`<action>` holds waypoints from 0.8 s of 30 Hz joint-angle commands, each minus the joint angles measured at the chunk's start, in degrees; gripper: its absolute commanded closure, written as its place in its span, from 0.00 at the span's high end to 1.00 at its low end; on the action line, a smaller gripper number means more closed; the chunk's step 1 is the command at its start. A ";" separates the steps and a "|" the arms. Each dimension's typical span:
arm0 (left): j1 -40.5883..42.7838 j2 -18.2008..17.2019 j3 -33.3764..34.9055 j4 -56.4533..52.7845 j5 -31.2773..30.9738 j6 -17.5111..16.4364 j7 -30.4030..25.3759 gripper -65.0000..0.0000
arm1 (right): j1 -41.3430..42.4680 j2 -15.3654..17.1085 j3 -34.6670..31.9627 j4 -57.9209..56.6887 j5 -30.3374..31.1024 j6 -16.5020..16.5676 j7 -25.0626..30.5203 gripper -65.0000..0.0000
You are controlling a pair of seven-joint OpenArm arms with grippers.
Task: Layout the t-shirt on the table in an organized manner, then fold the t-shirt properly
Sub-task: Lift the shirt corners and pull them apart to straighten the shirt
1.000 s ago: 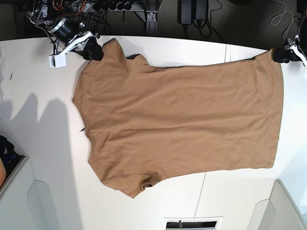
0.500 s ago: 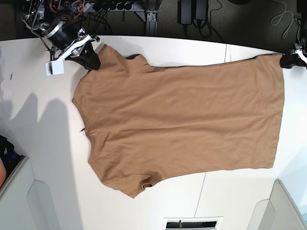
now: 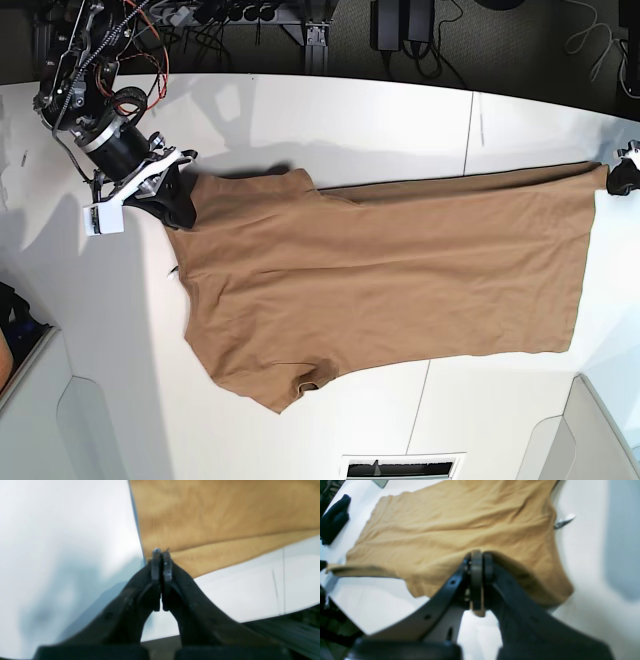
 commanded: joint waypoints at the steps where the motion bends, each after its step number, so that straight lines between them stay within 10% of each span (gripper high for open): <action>1: -1.18 -1.66 -0.59 0.09 -0.13 -0.49 -1.01 0.00 | 1.64 0.33 0.17 0.37 0.85 0.24 1.55 0.00; 24: -18.08 -2.75 12.63 -14.47 7.98 -0.49 -8.92 0.00 | 12.90 0.31 0.11 -12.83 -1.66 0.28 3.52 0.04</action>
